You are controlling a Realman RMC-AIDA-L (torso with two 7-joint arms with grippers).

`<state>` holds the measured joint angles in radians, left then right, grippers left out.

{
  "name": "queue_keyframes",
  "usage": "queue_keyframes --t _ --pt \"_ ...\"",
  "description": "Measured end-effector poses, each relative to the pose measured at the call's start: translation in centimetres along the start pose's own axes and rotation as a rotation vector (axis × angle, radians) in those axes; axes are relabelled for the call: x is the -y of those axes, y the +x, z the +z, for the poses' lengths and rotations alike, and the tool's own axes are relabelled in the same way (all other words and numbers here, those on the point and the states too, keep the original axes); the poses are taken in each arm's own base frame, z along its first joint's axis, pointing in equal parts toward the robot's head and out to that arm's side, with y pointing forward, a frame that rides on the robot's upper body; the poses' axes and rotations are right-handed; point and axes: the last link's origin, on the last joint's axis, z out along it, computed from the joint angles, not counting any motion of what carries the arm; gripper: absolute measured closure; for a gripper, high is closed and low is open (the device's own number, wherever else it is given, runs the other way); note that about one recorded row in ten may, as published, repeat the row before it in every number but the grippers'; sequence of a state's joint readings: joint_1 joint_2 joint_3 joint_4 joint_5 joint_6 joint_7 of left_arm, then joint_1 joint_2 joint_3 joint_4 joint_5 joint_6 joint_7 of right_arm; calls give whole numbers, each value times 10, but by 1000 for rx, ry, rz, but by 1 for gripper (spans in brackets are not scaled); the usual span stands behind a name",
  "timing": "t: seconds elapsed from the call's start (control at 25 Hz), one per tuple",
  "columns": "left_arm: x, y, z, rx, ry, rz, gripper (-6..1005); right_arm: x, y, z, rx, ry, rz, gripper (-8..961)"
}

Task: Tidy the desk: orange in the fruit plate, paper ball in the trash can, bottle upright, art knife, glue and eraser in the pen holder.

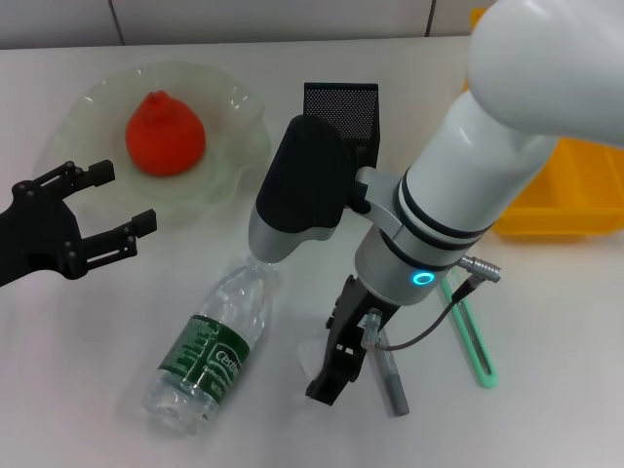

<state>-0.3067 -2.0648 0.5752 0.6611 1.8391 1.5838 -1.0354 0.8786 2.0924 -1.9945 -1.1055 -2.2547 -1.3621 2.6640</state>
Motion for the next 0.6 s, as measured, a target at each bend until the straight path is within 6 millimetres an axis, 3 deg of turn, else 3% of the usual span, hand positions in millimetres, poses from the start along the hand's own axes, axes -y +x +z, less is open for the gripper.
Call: queue_keyframes --t 0.32,0.4,0.6 --pt "-2 0 -2 -6 -3 10 165 5 -5 -6 21 1 34 224" --pt "-2 0 -2 -8 -4 19 165 7 -7 -16 50 -5 50 228" --pt "-2 2 -1 -19 -10 34 165 20 -3 -54 127 35 98 371"
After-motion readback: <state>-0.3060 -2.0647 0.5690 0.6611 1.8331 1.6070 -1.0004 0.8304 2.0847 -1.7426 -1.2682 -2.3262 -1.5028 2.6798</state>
